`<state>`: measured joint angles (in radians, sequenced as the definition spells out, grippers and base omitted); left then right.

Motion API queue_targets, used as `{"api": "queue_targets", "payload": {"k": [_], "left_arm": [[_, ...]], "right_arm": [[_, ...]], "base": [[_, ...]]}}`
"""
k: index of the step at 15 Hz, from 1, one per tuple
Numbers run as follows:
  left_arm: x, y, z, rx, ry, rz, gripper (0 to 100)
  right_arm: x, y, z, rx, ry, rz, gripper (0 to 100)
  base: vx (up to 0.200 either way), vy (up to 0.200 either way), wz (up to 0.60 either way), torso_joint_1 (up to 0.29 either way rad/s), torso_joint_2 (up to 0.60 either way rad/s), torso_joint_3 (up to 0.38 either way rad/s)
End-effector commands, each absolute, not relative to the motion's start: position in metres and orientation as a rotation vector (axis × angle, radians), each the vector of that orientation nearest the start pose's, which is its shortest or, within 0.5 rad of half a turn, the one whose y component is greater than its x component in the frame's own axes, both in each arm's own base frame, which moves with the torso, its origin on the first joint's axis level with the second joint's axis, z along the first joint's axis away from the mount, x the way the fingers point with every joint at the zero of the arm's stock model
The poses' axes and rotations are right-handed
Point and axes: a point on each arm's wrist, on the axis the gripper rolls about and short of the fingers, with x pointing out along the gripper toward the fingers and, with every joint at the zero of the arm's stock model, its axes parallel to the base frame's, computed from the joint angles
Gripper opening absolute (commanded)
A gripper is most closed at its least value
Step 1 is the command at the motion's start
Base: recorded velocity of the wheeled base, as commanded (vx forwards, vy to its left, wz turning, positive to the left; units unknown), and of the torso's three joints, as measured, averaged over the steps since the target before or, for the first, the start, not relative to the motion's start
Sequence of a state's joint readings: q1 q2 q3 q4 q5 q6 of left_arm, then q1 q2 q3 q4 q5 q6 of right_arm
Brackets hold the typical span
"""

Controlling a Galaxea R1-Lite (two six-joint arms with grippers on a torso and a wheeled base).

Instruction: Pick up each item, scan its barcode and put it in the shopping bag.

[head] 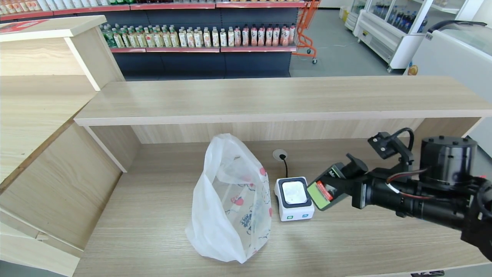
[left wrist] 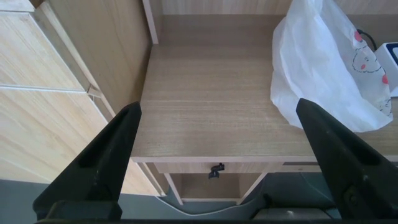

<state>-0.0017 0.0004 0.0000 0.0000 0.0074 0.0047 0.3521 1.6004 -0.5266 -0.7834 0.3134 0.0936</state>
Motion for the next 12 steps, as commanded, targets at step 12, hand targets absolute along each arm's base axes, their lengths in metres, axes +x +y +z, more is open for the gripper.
{"api": "queue_targets", "payload": {"k": [12], "left_arm": [[-0.0228,0.0002,0.0755,0.005,0.0,0.006,100]], "right_arm": [[0.2057,0.0782,0.1512,0.142,0.338,0.62,0]], "base": [[-0.067,0.0,0.0,0.003,0.0,0.0]]}}
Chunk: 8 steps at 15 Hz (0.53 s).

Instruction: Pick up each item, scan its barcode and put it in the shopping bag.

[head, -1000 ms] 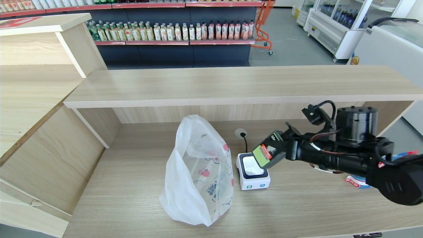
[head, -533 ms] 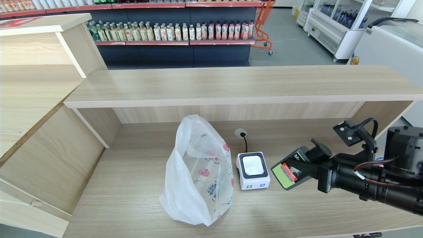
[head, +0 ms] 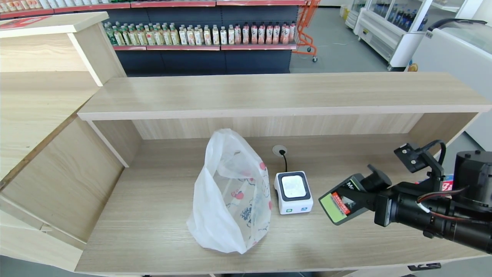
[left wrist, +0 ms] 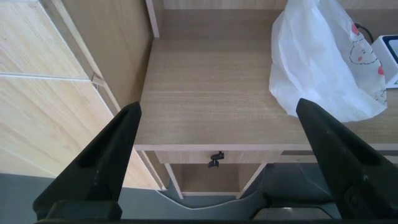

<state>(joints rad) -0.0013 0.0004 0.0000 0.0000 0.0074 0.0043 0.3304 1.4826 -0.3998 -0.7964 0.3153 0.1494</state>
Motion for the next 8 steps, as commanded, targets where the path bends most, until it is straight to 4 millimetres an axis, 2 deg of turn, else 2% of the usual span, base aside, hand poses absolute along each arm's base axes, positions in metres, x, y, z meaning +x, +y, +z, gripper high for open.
{"api": "queue_targets", "payload": {"k": [1,6,8], "left_arm": [[-0.0228,0.0002,0.0755,0.005,0.0,0.006,100],[-0.0228,0.0002,0.0755,0.005,0.0,0.006,100],[-0.0228,0.0002,0.0755,0.003,0.0,0.006,100]], "right_arm": [[0.2061,0.0783,0.1511,0.145,0.341,0.619,0],[0.212,0.0796,0.1495,0.195,0.364,0.608,0],[0.2159,0.0809,0.1518,0.231,0.368,0.603,0]], "base": [[0.0,0.0,0.0,0.0,0.0,0.0],[0.0,0.0,0.0,0.0,0.0,0.0],[0.0,0.2,0.0,0.01,0.0,0.002]]}}
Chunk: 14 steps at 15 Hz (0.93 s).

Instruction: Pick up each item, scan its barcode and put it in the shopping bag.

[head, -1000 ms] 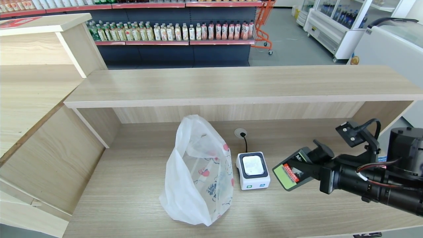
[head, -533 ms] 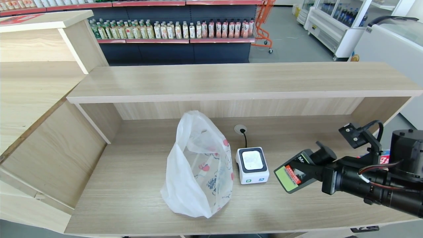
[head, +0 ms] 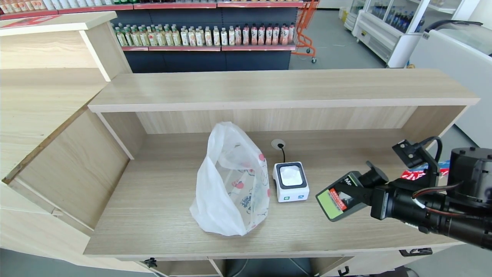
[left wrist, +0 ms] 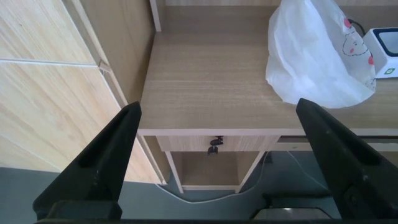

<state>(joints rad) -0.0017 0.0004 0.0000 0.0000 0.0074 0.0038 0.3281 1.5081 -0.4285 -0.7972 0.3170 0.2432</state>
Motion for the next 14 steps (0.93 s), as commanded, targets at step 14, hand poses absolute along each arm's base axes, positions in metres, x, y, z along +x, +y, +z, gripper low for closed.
{"api": "queue_targets", "payload": {"k": [14], "left_arm": [[-0.023,0.0,0.075,0.003,0.0,0.006,100]], "right_arm": [[0.315,0.166,0.084,0.145,0.518,0.697,0]], "base": [[0.0,0.043,0.0,0.001,0.0,0.0]]}}
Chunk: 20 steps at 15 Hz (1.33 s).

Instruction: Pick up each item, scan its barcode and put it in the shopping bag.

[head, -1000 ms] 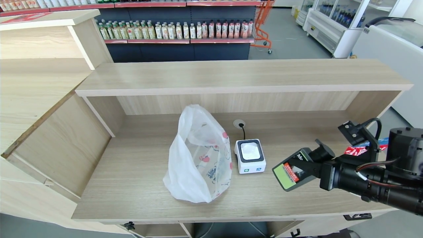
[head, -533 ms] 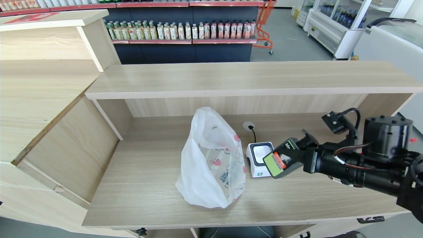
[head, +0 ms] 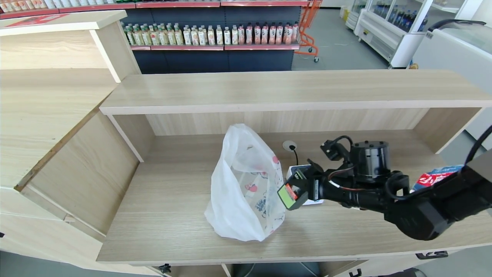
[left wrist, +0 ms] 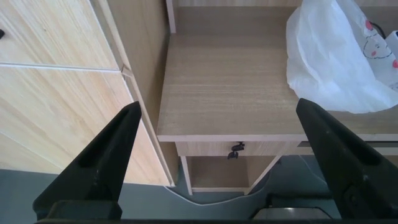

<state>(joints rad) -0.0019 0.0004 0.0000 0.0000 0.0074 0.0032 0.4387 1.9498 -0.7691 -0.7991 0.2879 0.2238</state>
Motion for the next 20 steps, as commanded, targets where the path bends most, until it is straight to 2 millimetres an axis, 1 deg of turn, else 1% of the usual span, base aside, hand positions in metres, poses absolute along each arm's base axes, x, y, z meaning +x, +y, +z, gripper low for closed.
{"api": "queue_targets", "payload": {"k": [1,3,4,5,6,7,8,11,13,14,16,19,20], "left_arm": [[-0.023,0.0,0.076,0.003,0.002,0.006,100],[-0.023,0.0,0.075,0.003,0.0,0.006,100],[-0.023,0.0,0.075,0.003,0.0,0.008,100],[-0.023,0.0,0.075,0.003,0.0,0.008,100],[-0.023,0.0,0.075,0.003,0.0,0.006,100],[-0.023,0.0,0.075,0.003,0.0,0.006,100],[-0.023,0.0,0.075,0.003,0.0,0.006,100],[-0.023,0.0,0.075,0.003,0.0,0.006,100],[-0.023,0.0,0.075,0.003,0.0,0.006,100],[-0.023,0.0,0.075,0.003,0.0,0.006,100],[-0.023,0.0,0.075,0.003,0.0,0.006,100],[-0.023,0.0,0.076,0.003,0.002,0.006,100],[-0.023,0.0,0.076,0.003,0.002,0.006,100]], "right_arm": [[0.321,0.174,0.077,0.09,0.505,0.72,0],[0.339,0.19,0.063,0.005,0.457,0.757,0],[0.347,0.197,0.06,-0.022,0.432,0.77,0],[0.358,0.211,0.06,-0.058,0.384,0.798,0],[0.361,0.218,0.06,-0.064,0.368,0.81,0],[0.367,0.234,0.057,-0.091,0.335,0.837,0],[0.371,0.242,0.055,-0.129,0.304,0.853,0],[0.378,0.253,0.045,-0.206,0.262,0.878,0],[0.382,0.255,0.041,-0.221,0.252,0.879,0],[0.382,0.255,0.041,-0.224,0.249,0.879,100],[0.381,0.255,0.045,-0.213,0.249,0.879,100],[0.373,0.243,0.074,-0.019,0.298,0.839,100],[0.373,0.243,0.074,-0.019,0.298,0.839,100]], "base": [[0.0,0.0,0.0,0.0,0.0,0.0],[0.0,0.0,0.0,0.0,0.0,0.0],[0.0,0.0,0.0,0.0,0.0,0.0],[0.0,0.0,0.0,0.0,0.0,0.0],[0.0,0.0,0.0,0.0,0.0,0.0],[0.0,0.0,0.0,0.0,0.0,0.0],[0.0,0.0,0.0,0.0,0.0,0.0],[0.0,0.0,0.0,0.0,0.0,0.0],[0.0,0.0,0.0,0.0,0.0,0.0],[0.0,0.0,0.0,0.0,0.0,0.0],[0.0,0.0,0.0,0.0,0.0,0.0],[0.0,0.0,0.0,0.0,0.0,0.0],[0.0,0.0,0.0,0.0,0.0,0.0]]}}
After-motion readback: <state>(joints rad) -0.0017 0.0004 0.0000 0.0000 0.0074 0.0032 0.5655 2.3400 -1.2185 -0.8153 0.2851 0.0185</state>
